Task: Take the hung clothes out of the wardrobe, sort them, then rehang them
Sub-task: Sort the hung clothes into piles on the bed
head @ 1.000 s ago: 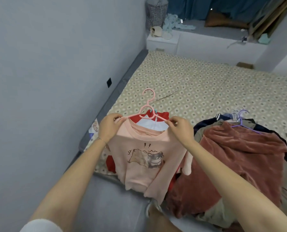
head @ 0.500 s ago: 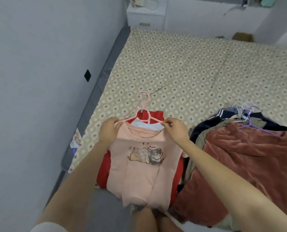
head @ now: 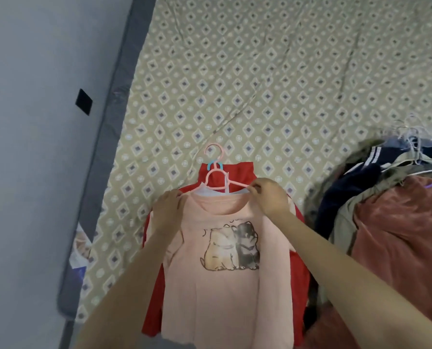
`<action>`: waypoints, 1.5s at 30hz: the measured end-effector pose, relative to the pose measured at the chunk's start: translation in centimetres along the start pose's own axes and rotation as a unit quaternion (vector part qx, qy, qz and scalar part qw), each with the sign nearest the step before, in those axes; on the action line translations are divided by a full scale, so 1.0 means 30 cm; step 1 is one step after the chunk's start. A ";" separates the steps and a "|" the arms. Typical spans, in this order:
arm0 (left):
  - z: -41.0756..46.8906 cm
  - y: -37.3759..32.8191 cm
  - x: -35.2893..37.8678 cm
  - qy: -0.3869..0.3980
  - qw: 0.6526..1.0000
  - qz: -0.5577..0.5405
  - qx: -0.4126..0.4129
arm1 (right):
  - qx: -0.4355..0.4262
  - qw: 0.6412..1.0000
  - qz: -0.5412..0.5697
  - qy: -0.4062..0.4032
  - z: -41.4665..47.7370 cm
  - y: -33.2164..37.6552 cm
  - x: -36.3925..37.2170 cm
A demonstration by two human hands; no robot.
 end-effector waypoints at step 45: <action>-0.782 -1.445 0.139 0.006 0.979 0.115 0.171 | -0.077 0.968 -0.214 -0.104 -0.851 -0.779 -1.043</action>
Point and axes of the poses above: each hand's wrist, its own z-axis towards the middle knuckle, its own x-axis out of the palm, y = z × x, the point moved 6 cm from there along z, towards the middle knuckle, and after that the axes turned 4 degrees about x, right-handed, at the moved point
